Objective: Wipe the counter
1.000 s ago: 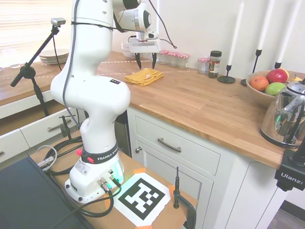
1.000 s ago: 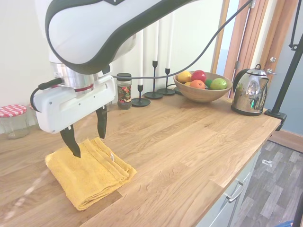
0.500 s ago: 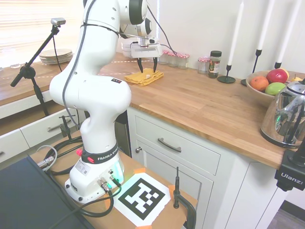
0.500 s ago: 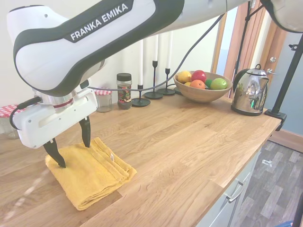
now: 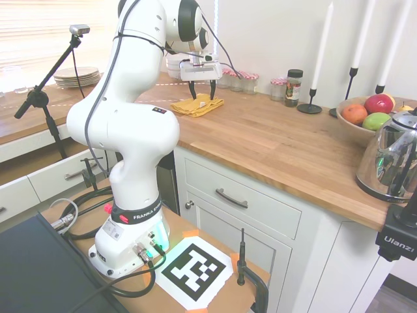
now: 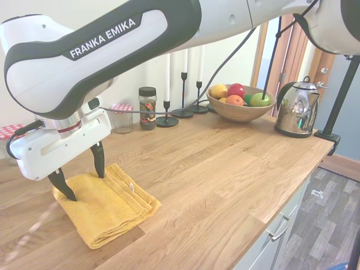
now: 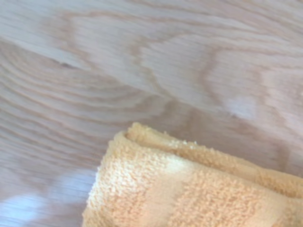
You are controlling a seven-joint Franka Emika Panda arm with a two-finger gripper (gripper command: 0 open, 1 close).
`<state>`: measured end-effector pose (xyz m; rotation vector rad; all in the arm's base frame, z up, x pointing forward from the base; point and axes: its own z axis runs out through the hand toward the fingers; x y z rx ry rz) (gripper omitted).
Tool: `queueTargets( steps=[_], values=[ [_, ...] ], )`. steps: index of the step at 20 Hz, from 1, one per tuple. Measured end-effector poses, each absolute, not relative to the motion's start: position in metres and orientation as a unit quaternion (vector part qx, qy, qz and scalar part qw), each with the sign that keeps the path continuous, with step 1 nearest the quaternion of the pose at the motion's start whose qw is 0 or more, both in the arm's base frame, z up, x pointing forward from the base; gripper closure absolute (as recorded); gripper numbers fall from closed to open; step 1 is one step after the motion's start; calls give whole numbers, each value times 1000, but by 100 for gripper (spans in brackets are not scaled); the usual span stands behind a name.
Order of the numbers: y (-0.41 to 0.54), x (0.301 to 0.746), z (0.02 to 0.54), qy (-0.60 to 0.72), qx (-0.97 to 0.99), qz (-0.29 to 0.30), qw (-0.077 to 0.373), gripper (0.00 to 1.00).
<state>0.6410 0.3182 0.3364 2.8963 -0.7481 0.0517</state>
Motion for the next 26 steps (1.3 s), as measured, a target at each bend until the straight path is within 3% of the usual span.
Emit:
queueTargets(
  steps=[3,4,26],
  values=[
    [318,641,336,-250,965,17,74,0],
    [318,641,336,-251,965,16,74,100],
    [323,646,332,-249,967,-1,59,100]
  ],
)
